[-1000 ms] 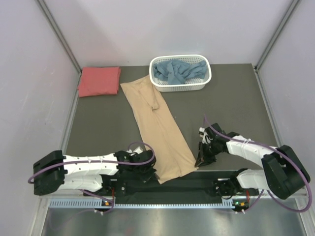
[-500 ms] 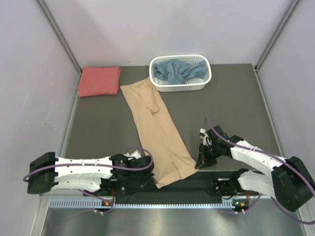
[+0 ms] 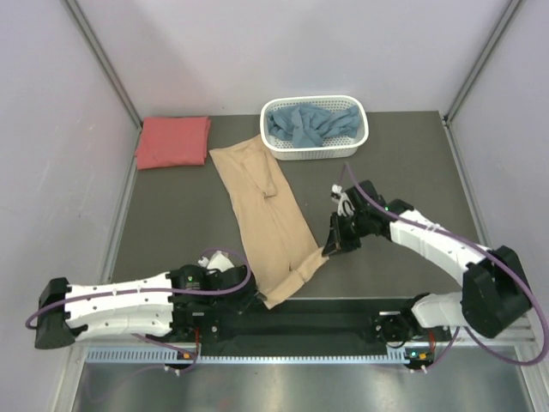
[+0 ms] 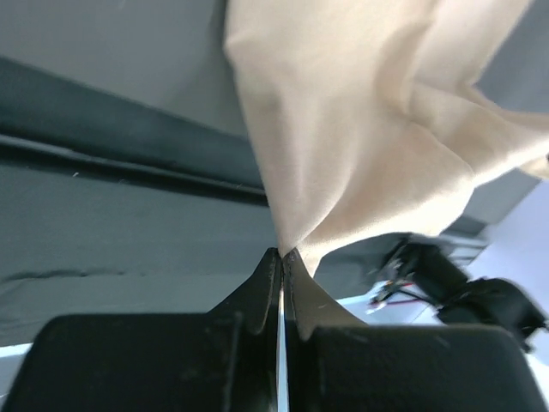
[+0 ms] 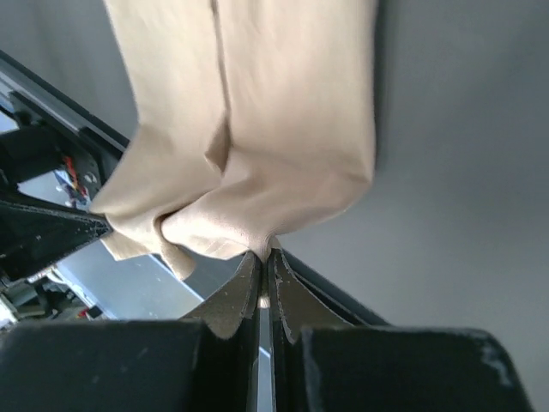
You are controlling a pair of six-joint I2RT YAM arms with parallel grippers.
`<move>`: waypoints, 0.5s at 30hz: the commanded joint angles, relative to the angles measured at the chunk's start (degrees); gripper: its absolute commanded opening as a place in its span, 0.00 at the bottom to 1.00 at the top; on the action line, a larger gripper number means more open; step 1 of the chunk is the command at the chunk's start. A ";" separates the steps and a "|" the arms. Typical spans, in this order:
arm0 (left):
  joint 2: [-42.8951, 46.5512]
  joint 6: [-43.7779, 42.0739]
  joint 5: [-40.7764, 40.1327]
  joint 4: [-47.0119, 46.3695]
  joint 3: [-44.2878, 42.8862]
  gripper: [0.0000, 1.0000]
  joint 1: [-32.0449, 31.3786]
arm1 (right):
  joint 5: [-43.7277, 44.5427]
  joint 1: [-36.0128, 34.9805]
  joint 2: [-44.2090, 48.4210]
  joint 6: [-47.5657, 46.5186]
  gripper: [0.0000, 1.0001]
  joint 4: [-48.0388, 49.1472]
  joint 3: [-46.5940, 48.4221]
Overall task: Fold and stack the t-shirts
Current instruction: Fold the tshirt
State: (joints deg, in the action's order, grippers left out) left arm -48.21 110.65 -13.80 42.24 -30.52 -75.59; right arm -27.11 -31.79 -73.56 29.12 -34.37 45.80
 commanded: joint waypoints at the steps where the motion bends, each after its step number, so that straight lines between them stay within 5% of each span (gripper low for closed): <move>1: 0.57 0.12 -4.74 5.31 -3.66 0.00 3.33 | -0.57 -0.99 -5.27 -3.81 0.00 -1.22 8.15; 8: -8.73 -20.89 -1.23 5.14 -14.20 0.00 19.41 | -1.19 -0.82 -16.51 -7.23 0.00 -3.25 21.06; 15: -11.47 -38.02 6.41 -0.92 -14.48 0.00 41.12 | -0.84 -0.29 -26.10 -9.70 0.00 -3.60 31.27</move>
State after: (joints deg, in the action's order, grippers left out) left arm -58.70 84.03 -11.14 44.07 -43.92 -40.84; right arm -27.64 -31.77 -96.79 21.91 -37.78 71.70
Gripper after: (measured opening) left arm 0.017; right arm 0.014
